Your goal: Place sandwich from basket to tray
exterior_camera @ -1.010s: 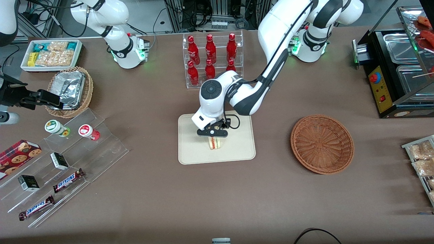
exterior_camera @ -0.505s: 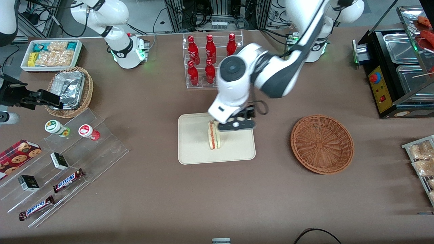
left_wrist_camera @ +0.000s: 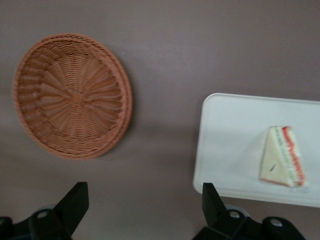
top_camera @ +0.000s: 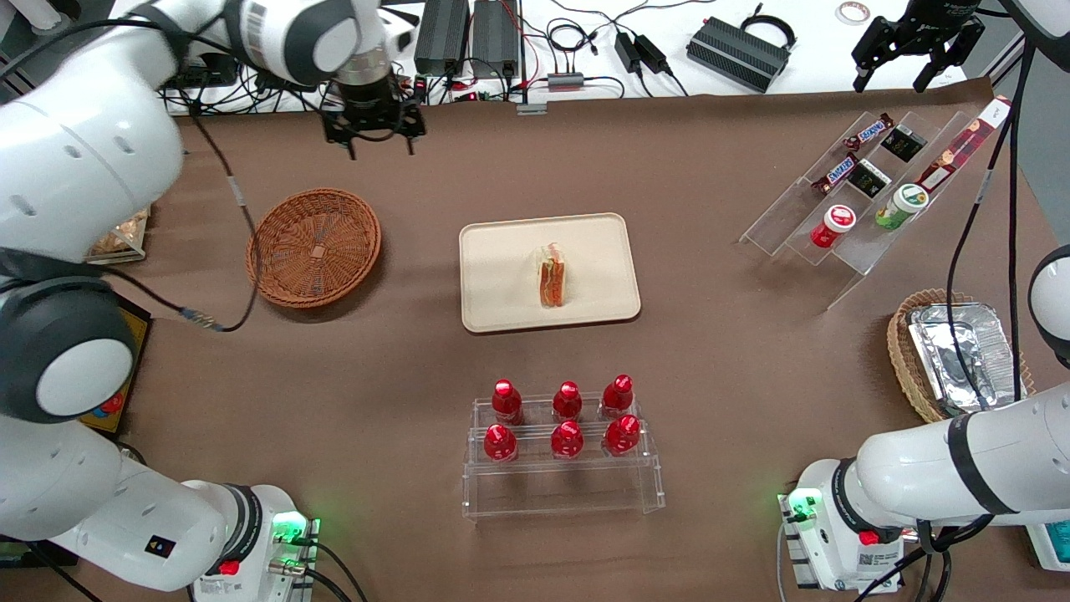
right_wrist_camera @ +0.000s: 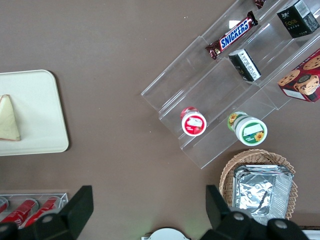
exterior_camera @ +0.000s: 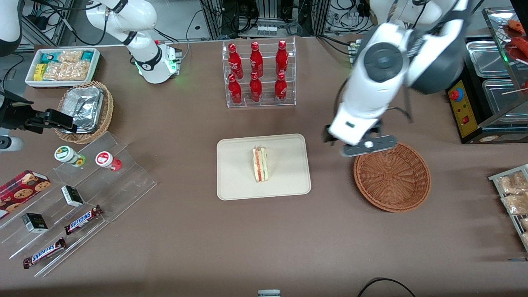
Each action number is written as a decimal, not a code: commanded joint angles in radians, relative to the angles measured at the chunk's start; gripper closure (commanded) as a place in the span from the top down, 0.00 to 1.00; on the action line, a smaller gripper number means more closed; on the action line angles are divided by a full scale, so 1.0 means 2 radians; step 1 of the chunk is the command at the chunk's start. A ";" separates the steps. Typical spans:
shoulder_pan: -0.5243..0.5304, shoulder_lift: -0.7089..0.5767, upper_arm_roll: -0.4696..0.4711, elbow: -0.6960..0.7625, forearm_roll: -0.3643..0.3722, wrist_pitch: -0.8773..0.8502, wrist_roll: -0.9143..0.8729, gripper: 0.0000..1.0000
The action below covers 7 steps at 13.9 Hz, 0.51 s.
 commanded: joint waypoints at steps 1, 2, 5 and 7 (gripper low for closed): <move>0.041 -0.048 -0.005 -0.030 0.002 -0.028 0.065 1.00; 0.061 -0.057 -0.005 -0.029 0.000 -0.039 0.098 1.00; 0.104 -0.075 -0.005 -0.030 -0.004 -0.059 0.180 1.00; 0.128 -0.085 -0.005 -0.030 -0.004 -0.074 0.218 1.00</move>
